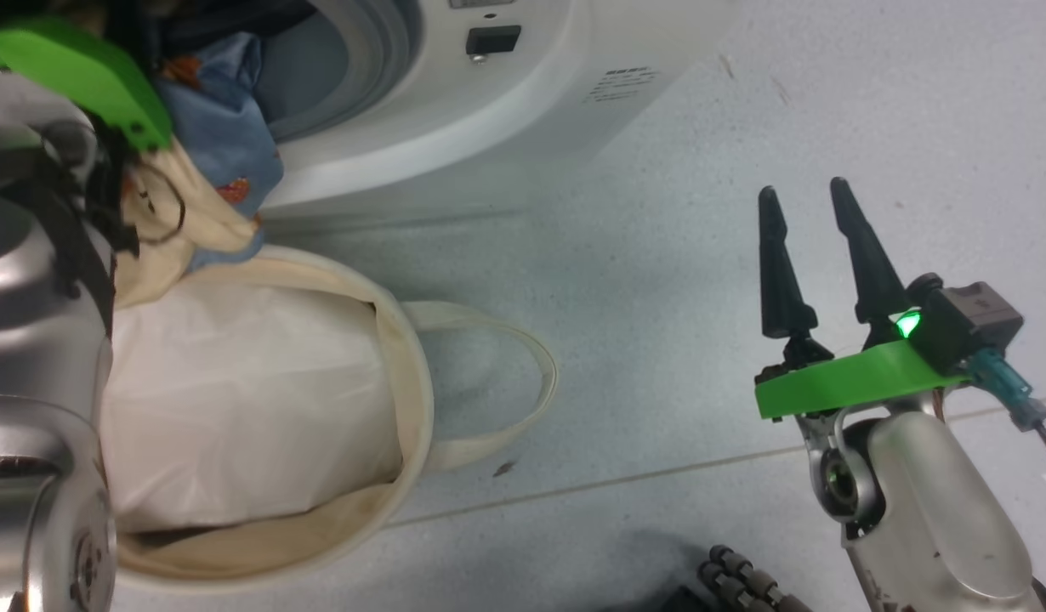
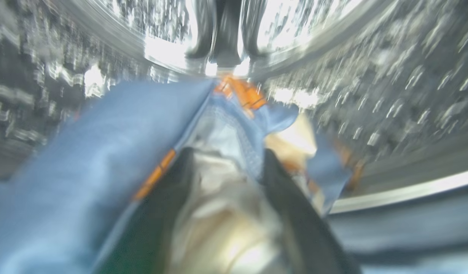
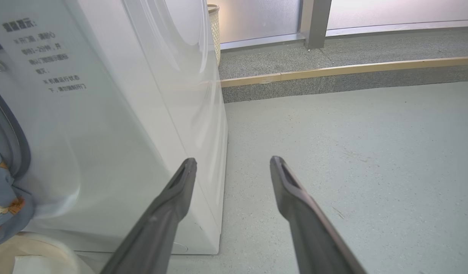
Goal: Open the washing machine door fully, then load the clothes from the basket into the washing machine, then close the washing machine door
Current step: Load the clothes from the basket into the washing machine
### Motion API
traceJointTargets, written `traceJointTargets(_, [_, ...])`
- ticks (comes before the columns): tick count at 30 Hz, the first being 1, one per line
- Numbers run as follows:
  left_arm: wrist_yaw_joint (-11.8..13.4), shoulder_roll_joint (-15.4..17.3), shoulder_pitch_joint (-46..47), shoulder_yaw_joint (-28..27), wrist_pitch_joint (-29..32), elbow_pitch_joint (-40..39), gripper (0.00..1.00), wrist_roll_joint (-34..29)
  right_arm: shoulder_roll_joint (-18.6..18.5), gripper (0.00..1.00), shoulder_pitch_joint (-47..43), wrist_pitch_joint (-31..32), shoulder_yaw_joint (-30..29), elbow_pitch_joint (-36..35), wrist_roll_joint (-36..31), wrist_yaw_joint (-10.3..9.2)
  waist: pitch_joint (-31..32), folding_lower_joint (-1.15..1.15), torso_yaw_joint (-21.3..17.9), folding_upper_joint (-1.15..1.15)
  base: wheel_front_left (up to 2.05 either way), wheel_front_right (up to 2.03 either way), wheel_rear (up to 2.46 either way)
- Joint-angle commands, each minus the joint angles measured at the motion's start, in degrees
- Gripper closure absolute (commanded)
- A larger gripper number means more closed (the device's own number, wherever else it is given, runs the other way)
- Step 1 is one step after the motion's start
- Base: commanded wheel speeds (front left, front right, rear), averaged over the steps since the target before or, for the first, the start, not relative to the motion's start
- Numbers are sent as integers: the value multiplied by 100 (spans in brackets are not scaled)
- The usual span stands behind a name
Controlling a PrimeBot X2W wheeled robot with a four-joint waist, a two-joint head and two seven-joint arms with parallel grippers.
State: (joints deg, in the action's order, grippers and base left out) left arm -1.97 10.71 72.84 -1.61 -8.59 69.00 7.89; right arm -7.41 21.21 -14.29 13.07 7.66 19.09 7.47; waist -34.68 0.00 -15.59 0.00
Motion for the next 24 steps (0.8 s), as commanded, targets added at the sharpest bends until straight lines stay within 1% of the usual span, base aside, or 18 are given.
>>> traceJointTargets(1, [40,213,173,39,106,-2,0,-95,11,0,-72,-71,124,-120,-21,2,91,0,19,0,0,0,0])
traceJointTargets(2, [48,209,190,83,200,132,0,-123,12,0,-60,-71,145,-103,-11,2,148,0,22,0,0,0,0])
traceJointTargets(7, [45,189,125,169,191,334,0,-148,15,0,-20,-71,247,-30,44,2,409,0,35,0,0,0,0])
traceJointTargets(10, [-36,129,53,187,-166,363,0,-106,-7,0,-13,-71,330,56,98,2,605,0,80,0,0,0,0])
traceJointTargets(11, [-109,68,-31,164,-445,319,0,-41,-24,0,-12,-71,356,107,135,2,741,0,128,0,0,0,0])
traceJointTargets(13, [-188,5,-193,146,-591,199,0,18,-43,0,-19,-71,382,163,166,2,881,0,188,0,0,0,0])
traceJointTargets(15, [-263,-50,-438,127,-631,9,0,71,-55,0,-32,-71,412,222,199,2,1035,0,255,0,0,0,0])
traceJointTargets(21, [-399,-160,-1461,-53,-639,-1224,0,204,-91,0,-70,-71,529,373,303,2,1475,0,491,0,0,0,0])
traceJointTargets(24, [-453,-254,-2009,-107,-640,-1684,0,223,-131,0,-125,-71,595,456,352,2,1730,0,626,0,0,0,0])
